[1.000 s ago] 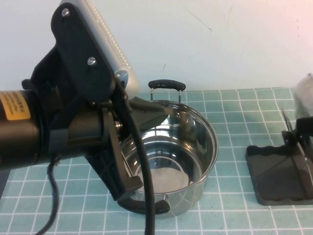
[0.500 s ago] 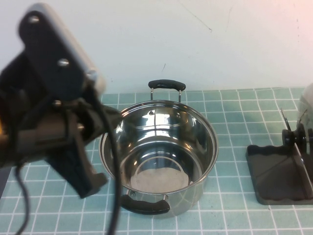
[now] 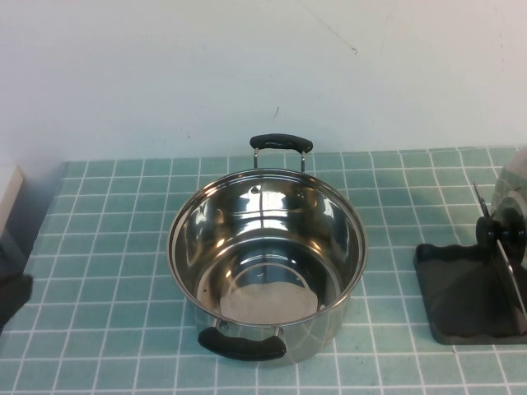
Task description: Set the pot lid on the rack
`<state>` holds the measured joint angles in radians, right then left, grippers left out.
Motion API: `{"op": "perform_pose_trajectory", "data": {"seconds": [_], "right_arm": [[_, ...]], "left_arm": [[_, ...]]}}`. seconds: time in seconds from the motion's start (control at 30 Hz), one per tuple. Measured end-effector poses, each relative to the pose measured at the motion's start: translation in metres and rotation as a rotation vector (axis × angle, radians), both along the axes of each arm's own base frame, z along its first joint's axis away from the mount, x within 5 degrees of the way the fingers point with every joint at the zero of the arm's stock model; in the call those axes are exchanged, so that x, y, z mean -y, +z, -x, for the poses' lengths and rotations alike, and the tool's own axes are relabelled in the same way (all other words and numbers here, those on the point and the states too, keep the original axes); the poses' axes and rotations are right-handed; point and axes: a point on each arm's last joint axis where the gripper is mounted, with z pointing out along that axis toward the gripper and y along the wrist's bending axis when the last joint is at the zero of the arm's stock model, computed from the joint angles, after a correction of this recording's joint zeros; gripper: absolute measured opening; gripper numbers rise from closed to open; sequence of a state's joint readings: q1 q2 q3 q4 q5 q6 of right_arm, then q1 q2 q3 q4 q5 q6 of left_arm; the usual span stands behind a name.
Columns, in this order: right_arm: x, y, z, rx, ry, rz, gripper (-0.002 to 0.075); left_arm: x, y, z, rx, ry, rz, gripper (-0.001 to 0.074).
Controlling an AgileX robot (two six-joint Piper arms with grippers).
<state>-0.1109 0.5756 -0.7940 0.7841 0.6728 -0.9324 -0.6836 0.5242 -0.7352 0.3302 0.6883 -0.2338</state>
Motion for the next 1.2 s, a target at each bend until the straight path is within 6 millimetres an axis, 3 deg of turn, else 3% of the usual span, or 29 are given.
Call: {"op": "perform_pose_trajectory", "data": {"seconds": [0.2,0.5,0.87,1.2], "right_arm": [[-0.006,-0.004,0.053,0.200,0.003,-0.003,0.0018],[-0.018,-0.039,0.112,0.398,0.073,-0.085,-0.0001],[-0.025,-0.076,0.103,0.237,0.171,-0.076,-0.0001],[-0.026,-0.088,0.099,0.180,0.194,-0.075,-0.0001]], "left_arm": [[-0.029,-0.038,0.026,0.008,0.129,0.199,-0.0001],[-0.055,-0.082,0.053,0.058,0.178,0.331,-0.0001],[-0.050,-0.096,0.050,0.031,0.167,0.343,-0.0001],[-0.050,-0.096,0.050,0.031,0.165,0.347,-0.0001]]}}
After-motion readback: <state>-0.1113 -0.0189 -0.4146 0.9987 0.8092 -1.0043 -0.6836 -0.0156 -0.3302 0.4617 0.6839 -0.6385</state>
